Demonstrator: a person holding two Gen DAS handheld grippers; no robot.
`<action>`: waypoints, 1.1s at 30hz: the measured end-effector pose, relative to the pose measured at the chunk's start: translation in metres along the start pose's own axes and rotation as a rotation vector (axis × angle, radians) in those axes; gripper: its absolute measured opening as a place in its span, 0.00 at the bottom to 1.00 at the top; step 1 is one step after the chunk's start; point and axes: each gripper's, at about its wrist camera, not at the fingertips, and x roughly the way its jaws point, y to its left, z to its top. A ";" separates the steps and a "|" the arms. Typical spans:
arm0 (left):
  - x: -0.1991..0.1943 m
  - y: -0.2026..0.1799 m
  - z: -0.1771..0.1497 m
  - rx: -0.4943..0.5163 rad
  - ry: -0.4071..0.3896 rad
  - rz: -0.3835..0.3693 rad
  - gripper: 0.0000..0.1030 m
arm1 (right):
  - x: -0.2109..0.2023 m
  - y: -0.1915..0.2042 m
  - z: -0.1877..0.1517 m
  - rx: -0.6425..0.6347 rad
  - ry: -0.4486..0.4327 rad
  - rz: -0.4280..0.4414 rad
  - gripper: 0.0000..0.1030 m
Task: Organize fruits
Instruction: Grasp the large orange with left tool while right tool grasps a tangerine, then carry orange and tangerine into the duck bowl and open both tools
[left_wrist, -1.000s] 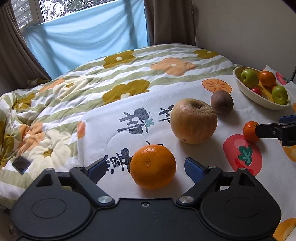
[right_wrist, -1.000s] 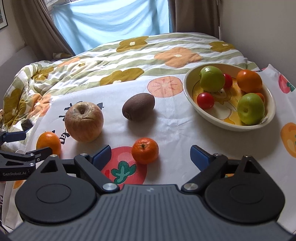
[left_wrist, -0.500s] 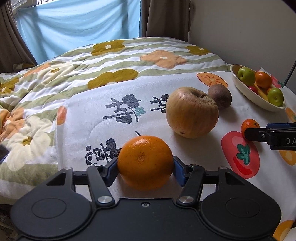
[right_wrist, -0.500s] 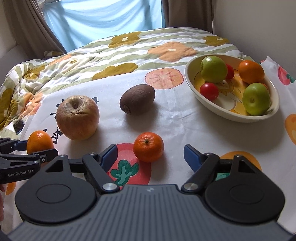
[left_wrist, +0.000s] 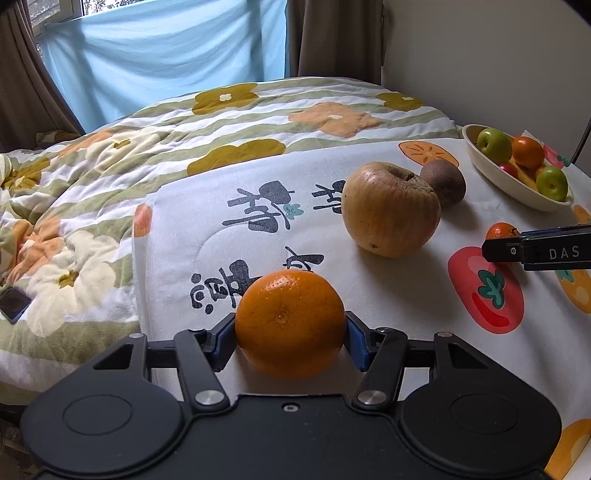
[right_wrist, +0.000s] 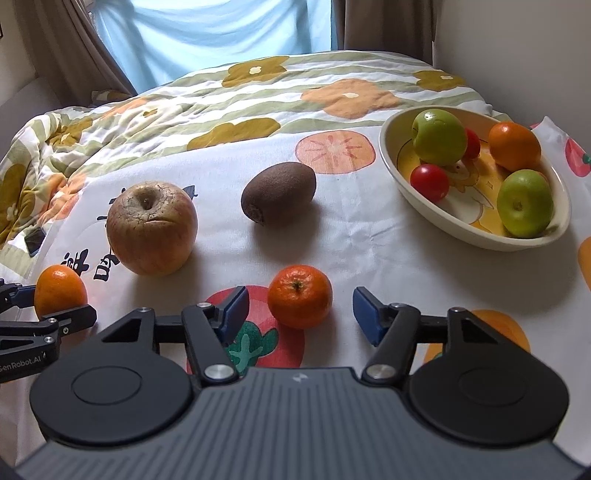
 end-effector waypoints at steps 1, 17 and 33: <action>-0.001 0.000 -0.001 -0.002 0.001 0.004 0.61 | 0.000 0.000 0.000 -0.002 0.000 0.000 0.73; -0.034 0.001 -0.010 -0.062 -0.041 0.100 0.61 | -0.010 0.001 0.004 -0.066 -0.017 0.043 0.51; -0.090 -0.048 -0.009 -0.138 -0.072 0.214 0.61 | -0.065 -0.034 0.012 -0.102 -0.077 0.144 0.51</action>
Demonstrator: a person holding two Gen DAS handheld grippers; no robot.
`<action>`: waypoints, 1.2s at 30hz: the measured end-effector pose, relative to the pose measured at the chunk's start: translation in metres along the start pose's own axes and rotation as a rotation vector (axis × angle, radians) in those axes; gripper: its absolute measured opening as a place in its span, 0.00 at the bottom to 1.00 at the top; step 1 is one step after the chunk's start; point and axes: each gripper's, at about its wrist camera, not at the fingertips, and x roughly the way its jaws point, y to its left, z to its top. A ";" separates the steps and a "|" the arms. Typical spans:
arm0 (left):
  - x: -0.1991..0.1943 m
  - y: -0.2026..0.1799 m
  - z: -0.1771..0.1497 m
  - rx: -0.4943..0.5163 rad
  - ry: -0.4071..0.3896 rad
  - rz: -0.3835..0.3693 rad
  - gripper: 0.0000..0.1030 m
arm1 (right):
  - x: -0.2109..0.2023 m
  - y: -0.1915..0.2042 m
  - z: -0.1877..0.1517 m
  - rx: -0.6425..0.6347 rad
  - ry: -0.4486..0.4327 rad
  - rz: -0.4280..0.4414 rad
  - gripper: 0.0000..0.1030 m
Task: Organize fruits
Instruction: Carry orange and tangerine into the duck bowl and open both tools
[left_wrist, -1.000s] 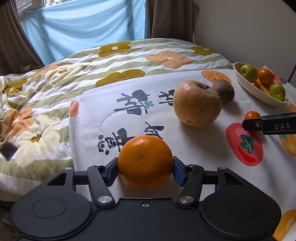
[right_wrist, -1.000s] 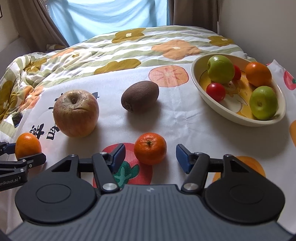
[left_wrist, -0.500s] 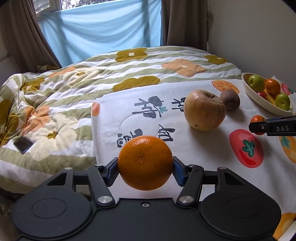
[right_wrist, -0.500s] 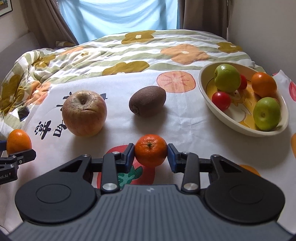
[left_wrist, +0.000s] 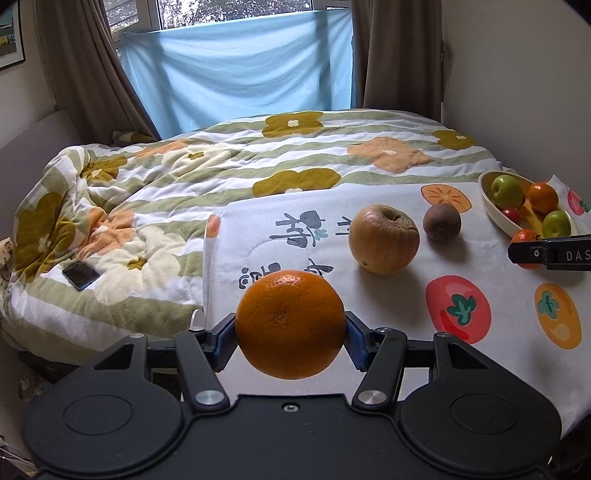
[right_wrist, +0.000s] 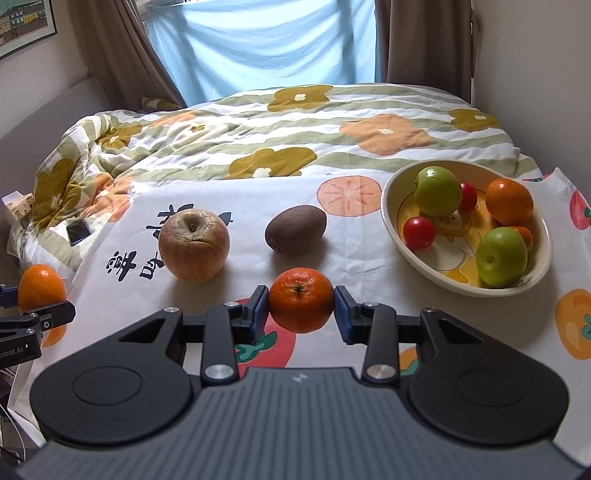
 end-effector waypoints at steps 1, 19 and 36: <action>-0.004 -0.006 0.000 -0.003 0.000 0.003 0.61 | -0.004 -0.004 0.000 0.001 -0.003 0.005 0.51; -0.037 -0.150 0.029 0.001 -0.063 -0.026 0.61 | -0.061 -0.127 0.005 -0.020 -0.050 0.015 0.51; 0.047 -0.253 0.100 0.152 -0.055 -0.201 0.61 | -0.042 -0.211 0.037 0.079 -0.078 -0.077 0.51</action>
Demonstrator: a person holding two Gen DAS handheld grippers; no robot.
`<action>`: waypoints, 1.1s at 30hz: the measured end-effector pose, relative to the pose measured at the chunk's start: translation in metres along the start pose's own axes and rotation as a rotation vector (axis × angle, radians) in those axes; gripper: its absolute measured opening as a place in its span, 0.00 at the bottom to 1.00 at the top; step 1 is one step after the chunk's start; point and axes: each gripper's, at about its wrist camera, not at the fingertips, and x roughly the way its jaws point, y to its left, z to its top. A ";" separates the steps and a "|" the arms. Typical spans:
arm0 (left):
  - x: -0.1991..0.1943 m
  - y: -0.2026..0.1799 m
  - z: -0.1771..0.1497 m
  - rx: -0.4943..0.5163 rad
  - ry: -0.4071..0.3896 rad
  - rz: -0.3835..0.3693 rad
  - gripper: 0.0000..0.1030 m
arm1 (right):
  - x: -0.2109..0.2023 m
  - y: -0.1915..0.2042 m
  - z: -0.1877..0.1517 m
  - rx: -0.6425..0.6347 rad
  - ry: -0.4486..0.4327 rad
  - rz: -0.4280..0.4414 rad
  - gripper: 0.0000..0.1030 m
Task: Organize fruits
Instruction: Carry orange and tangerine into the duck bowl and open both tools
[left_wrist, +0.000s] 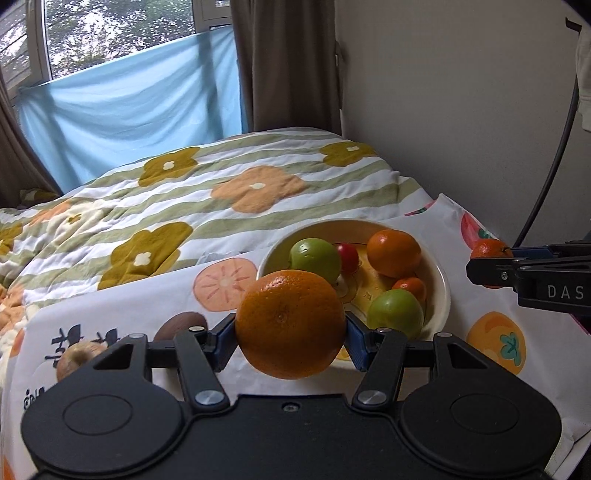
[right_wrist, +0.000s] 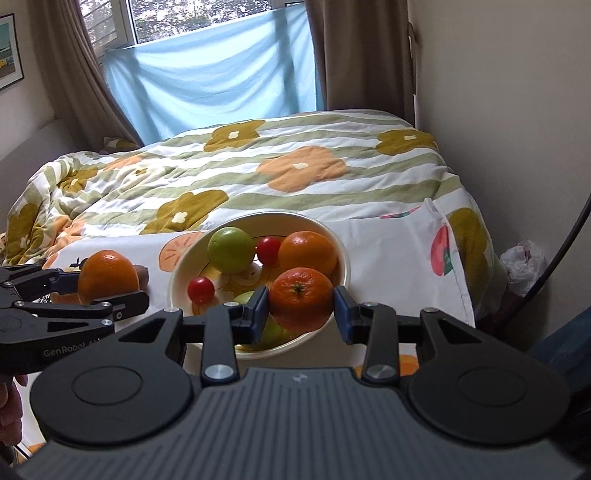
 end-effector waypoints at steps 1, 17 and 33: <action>0.007 -0.002 0.003 0.010 0.004 -0.013 0.61 | 0.003 -0.002 0.001 0.011 0.001 -0.006 0.51; 0.060 -0.009 0.013 0.069 0.071 -0.132 0.89 | 0.033 -0.013 0.008 0.097 0.018 -0.068 0.51; 0.037 0.032 0.009 0.004 0.054 -0.047 0.96 | 0.057 0.011 0.024 0.039 0.034 0.001 0.51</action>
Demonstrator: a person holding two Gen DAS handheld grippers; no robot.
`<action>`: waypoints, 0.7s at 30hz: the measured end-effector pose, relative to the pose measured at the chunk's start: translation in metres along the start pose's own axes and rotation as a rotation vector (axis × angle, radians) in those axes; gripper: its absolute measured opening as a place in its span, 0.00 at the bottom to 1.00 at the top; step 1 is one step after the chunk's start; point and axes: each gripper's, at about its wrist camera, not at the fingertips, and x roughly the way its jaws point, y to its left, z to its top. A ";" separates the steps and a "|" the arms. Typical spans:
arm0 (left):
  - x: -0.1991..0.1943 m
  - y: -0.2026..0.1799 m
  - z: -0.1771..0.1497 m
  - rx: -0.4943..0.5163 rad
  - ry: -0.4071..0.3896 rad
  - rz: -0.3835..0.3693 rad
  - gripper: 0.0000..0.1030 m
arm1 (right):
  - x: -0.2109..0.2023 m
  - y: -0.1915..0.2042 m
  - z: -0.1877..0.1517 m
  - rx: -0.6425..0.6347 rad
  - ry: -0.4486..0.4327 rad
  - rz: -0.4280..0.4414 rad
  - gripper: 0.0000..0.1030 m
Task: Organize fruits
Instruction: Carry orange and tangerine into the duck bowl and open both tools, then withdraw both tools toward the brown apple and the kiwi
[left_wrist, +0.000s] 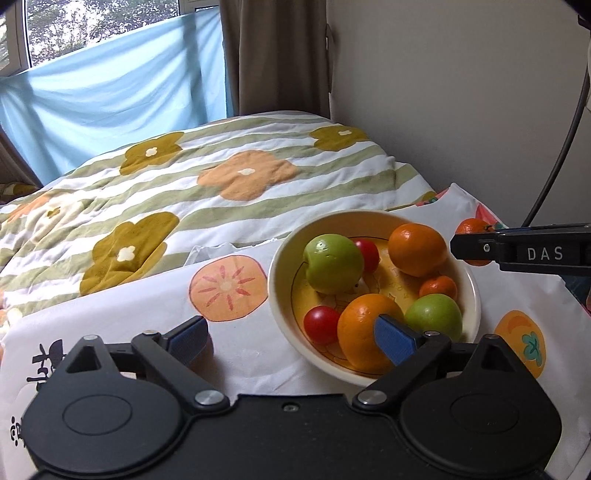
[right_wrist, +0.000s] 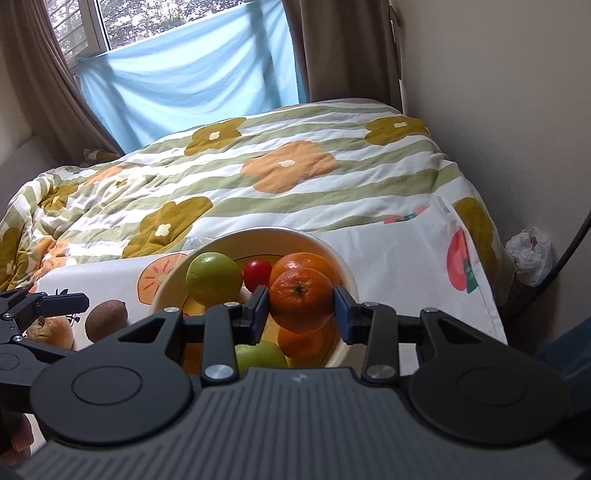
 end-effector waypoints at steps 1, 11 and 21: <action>-0.001 0.003 -0.002 -0.005 0.000 0.008 0.96 | 0.003 0.003 0.000 -0.007 0.006 0.008 0.51; -0.014 0.027 -0.026 -0.069 0.020 0.065 0.96 | 0.035 0.029 -0.003 -0.033 0.052 0.067 0.51; -0.033 0.029 -0.040 -0.123 0.000 0.107 0.96 | 0.018 0.022 -0.008 -0.011 -0.013 0.066 1.00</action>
